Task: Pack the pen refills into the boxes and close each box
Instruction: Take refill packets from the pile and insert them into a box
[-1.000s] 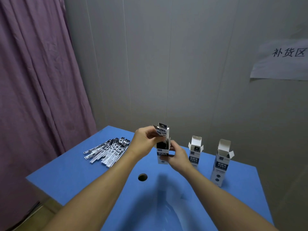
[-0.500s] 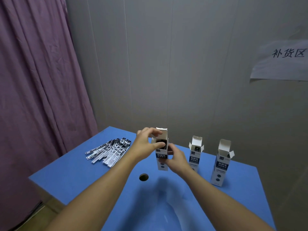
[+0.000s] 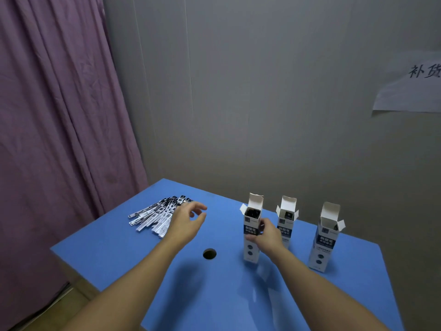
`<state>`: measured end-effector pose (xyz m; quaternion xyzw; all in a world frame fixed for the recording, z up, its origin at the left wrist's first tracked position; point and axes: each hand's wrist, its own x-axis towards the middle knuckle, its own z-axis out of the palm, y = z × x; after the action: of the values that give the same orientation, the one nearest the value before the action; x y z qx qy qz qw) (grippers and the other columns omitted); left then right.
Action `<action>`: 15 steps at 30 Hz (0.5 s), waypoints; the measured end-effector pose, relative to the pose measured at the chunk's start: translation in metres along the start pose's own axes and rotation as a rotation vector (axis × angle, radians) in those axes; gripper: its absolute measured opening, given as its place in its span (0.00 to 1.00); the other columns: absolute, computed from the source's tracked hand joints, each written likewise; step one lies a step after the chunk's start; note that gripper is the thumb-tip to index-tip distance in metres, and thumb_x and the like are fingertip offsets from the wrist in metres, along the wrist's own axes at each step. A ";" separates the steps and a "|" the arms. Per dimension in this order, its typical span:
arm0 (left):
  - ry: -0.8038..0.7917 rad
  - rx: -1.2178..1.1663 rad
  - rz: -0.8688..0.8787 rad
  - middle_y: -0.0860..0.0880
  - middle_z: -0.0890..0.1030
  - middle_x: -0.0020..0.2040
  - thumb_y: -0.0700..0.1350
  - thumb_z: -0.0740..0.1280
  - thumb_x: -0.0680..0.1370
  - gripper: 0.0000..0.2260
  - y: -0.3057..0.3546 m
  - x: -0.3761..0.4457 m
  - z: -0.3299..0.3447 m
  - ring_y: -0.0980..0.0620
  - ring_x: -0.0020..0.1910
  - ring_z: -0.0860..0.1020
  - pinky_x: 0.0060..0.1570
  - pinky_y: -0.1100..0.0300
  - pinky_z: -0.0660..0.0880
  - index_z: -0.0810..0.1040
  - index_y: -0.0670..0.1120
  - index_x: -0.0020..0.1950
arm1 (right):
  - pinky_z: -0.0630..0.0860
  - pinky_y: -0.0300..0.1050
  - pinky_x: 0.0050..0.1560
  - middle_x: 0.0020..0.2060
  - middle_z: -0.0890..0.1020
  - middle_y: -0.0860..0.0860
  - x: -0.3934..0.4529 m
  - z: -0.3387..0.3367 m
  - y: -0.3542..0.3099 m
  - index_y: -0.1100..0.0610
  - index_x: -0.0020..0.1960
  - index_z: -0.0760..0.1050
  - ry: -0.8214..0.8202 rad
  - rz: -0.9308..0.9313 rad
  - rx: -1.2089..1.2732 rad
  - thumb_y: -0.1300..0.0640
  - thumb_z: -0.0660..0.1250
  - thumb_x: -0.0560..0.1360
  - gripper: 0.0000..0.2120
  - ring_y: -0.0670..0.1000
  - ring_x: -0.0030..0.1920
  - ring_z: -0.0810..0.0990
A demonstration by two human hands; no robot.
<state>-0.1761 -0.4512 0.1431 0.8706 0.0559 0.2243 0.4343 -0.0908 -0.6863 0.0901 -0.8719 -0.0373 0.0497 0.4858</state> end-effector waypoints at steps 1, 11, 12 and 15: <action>-0.004 0.031 -0.025 0.54 0.81 0.45 0.41 0.70 0.76 0.07 -0.010 -0.003 -0.002 0.56 0.45 0.76 0.48 0.62 0.72 0.82 0.53 0.50 | 0.75 0.45 0.51 0.50 0.79 0.50 0.006 0.001 0.004 0.57 0.59 0.72 0.005 0.015 -0.003 0.60 0.79 0.69 0.22 0.51 0.51 0.77; -0.014 0.217 -0.240 0.55 0.78 0.48 0.46 0.70 0.78 0.07 -0.070 -0.036 -0.011 0.53 0.52 0.74 0.51 0.62 0.70 0.79 0.56 0.54 | 0.74 0.47 0.50 0.57 0.81 0.53 0.043 0.021 0.027 0.56 0.63 0.69 -0.062 0.007 -0.008 0.59 0.75 0.74 0.22 0.55 0.54 0.80; -0.010 0.228 -0.251 0.55 0.78 0.48 0.46 0.70 0.78 0.07 -0.071 -0.039 -0.010 0.53 0.52 0.74 0.51 0.63 0.70 0.79 0.57 0.54 | 0.73 0.46 0.50 0.58 0.80 0.54 0.045 0.022 0.025 0.56 0.64 0.69 -0.076 0.006 -0.006 0.59 0.75 0.74 0.23 0.56 0.56 0.80; 0.003 0.272 -0.256 0.55 0.78 0.48 0.46 0.70 0.77 0.07 -0.075 -0.047 -0.010 0.53 0.52 0.74 0.51 0.63 0.70 0.78 0.56 0.53 | 0.73 0.47 0.52 0.62 0.79 0.56 0.048 0.023 0.022 0.58 0.69 0.67 -0.109 0.033 -0.045 0.58 0.74 0.74 0.27 0.58 0.61 0.78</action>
<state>-0.2152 -0.4116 0.0740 0.9067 0.1967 0.1586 0.3376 -0.0454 -0.6733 0.0568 -0.8790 -0.0506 0.1045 0.4626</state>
